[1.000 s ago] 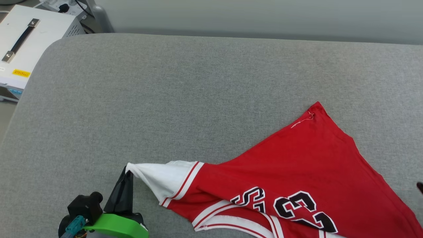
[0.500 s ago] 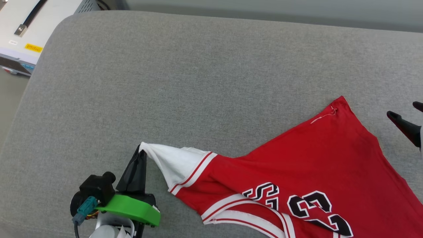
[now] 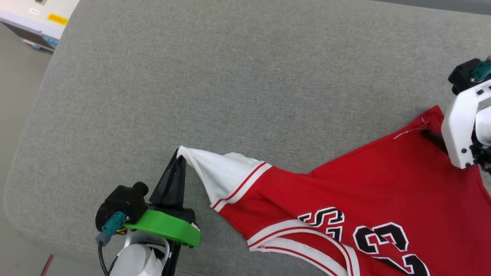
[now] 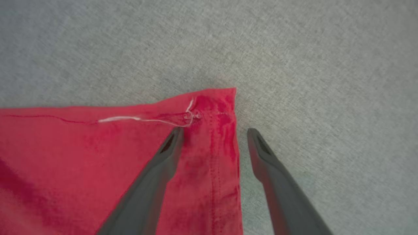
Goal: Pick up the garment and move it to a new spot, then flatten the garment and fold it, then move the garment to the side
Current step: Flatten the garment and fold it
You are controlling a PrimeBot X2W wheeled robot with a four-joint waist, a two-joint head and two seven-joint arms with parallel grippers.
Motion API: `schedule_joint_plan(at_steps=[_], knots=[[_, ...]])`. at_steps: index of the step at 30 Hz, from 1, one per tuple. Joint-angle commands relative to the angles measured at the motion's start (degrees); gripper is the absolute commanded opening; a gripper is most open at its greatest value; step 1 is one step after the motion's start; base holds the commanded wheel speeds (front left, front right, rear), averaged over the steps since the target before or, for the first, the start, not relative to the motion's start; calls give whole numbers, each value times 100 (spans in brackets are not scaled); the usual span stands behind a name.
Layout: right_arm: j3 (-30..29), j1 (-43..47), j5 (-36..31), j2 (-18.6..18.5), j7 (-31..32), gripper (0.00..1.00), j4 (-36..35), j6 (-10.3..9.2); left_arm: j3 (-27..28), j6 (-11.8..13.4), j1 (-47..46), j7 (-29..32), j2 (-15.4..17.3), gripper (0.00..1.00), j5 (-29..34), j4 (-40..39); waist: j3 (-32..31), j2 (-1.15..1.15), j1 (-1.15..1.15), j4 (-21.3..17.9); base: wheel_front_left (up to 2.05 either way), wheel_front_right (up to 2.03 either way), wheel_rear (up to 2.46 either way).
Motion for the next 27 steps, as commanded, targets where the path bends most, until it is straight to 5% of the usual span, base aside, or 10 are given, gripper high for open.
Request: schedule_joint_plan(at_steps=[1,7,8,9,10,18,27], knots=[[142,-105,12,46,-85,100,195,-5,-4,-15,-130,-34,-49,0,4,-5,153,0,-1,144,0,0,0],[1040,-5,245,4,34,100,772,-5,-43,-16,-164,-34,-88,0,-9,35,156,0,-1,191,0,0,0],[1134,-9,305,-15,48,64,797,-5,-31,-16,-156,-34,-91,0,-9,39,147,0,-1,180,0,0,0],[1192,-45,360,-34,-61,11,811,-5,-19,-16,-148,-34,-95,0,-6,44,137,0,-1,166,0,0,0],[1223,-78,403,-43,-166,0,831,-5,-10,-16,-145,-34,-98,0,-4,48,124,0,-1,151,0,0,0],[1272,-527,606,-92,-1409,0,893,-5,60,-16,-98,-34,-43,0,58,58,-225,0,-1,-72,0,0,0],[1050,-396,757,-215,-2815,0,535,-5,154,-16,-146,-34,380,0,195,-229,-881,0,-1,-383,0,0,0]])
